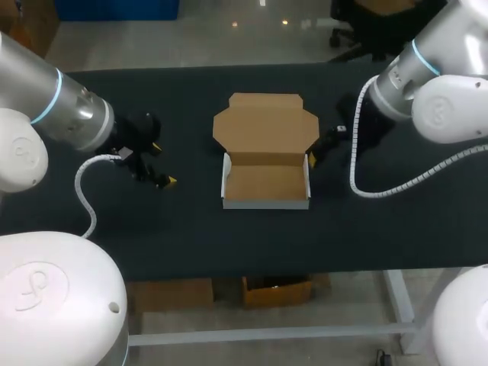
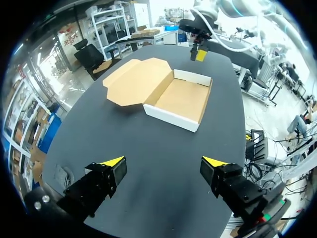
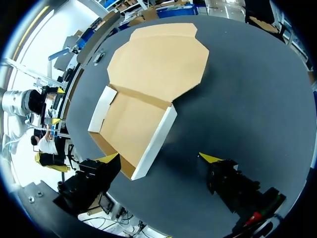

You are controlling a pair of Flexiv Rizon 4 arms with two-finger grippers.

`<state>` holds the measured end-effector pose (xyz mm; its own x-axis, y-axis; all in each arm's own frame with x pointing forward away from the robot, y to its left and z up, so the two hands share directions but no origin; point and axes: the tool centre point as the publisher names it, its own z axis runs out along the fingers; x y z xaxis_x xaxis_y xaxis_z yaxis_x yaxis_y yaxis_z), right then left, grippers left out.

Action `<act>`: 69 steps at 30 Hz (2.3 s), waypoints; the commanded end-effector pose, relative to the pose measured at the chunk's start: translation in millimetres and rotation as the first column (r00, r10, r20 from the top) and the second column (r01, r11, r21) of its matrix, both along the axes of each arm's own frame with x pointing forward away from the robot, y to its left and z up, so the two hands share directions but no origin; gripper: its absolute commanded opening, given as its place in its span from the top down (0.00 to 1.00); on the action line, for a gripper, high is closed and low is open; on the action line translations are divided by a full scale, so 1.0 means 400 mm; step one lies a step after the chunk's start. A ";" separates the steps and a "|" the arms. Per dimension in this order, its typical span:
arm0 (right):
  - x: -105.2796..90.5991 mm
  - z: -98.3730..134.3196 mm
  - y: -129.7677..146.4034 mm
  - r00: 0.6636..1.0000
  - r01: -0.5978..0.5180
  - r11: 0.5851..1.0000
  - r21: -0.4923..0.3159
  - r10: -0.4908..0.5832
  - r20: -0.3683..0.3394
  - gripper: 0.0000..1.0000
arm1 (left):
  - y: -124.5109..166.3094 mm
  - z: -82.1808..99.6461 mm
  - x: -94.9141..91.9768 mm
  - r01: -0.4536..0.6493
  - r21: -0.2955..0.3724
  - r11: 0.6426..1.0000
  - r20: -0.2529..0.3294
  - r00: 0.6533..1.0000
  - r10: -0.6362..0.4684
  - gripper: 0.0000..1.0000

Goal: Assemble the packaging by folding the flat box into shape, placing the metal phone stand inside, and closing the box properly

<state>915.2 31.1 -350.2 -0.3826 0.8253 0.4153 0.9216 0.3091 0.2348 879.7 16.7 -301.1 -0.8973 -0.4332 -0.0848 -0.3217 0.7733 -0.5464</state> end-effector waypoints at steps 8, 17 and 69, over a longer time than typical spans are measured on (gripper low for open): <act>-0.011 0.029 -0.047 1.000 0.004 0.999 0.041 -0.003 -0.024 0.00 | 0.009 -0.002 0.013 0.009 -0.010 1.000 -0.031 0.999 -0.010 0.00; -0.037 0.050 -0.062 1.000 0.000 0.999 0.051 0.001 -0.019 0.00 | 0.025 0.010 0.001 0.017 -0.020 1.000 -0.020 1.000 -0.017 0.00; -0.335 0.121 -0.198 0.996 -0.043 0.994 0.102 0.035 0.080 0.00 | 0.087 0.105 -0.072 -0.218 -0.060 0.974 -0.236 0.951 0.199 0.00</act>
<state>796.4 -42.7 -306.6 -0.4499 0.7520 0.4817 0.8908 0.3394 0.3020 860.1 46.9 -272.4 -0.7840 -0.5999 0.1597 -0.5861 0.6306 -0.5088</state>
